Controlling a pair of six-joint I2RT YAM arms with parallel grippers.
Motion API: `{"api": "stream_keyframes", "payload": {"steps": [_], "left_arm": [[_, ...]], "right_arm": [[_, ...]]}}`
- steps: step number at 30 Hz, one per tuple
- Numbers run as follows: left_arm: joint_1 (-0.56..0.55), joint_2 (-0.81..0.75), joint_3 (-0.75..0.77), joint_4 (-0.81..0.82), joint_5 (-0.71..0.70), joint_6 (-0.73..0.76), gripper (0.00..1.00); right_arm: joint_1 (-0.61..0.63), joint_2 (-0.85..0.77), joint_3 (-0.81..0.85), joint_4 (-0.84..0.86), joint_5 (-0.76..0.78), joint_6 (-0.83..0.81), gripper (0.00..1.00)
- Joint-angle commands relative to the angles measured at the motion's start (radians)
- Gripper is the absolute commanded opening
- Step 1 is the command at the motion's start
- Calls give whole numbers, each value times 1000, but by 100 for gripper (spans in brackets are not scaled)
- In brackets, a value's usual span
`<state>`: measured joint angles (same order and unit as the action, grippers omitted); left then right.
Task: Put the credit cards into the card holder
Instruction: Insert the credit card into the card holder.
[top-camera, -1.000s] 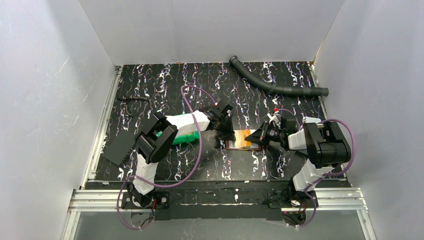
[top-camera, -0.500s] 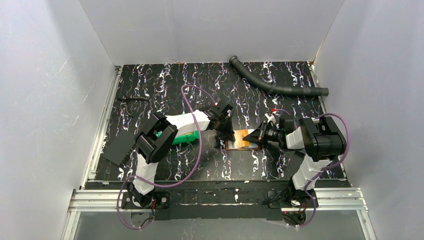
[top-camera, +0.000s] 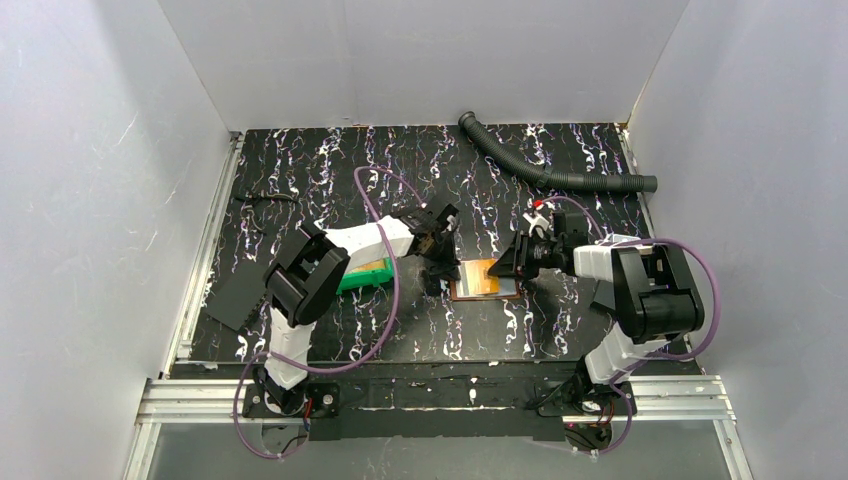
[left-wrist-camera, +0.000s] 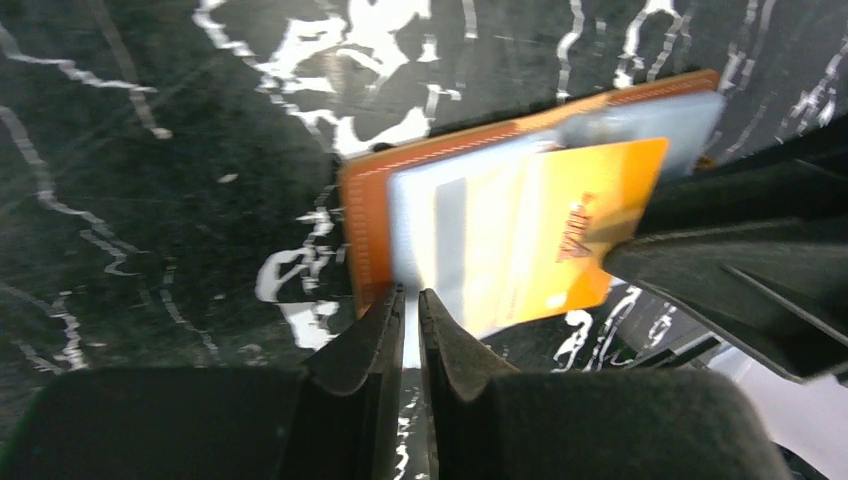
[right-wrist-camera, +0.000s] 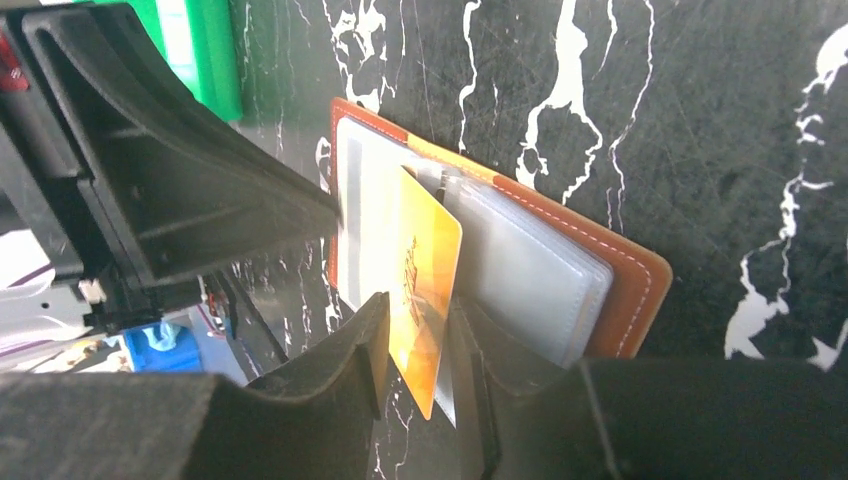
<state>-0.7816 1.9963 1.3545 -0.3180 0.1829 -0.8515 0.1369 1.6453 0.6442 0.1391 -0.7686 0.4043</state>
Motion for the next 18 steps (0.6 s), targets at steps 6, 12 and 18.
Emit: {"api": "stream_keyframes", "payload": {"steps": [6,12,18], "left_arm": [[17,-49,-62,-41,-38,16,10],[0,11,-37,-12,3,-4,9],[-14,30,-16,-10,6,-8,9]], "right_arm": [[-2,-17,20,-154,99,-89,32],[21,5,-2,-62,64,-37,16],[29,52,-54,139,-22,108,5]]}}
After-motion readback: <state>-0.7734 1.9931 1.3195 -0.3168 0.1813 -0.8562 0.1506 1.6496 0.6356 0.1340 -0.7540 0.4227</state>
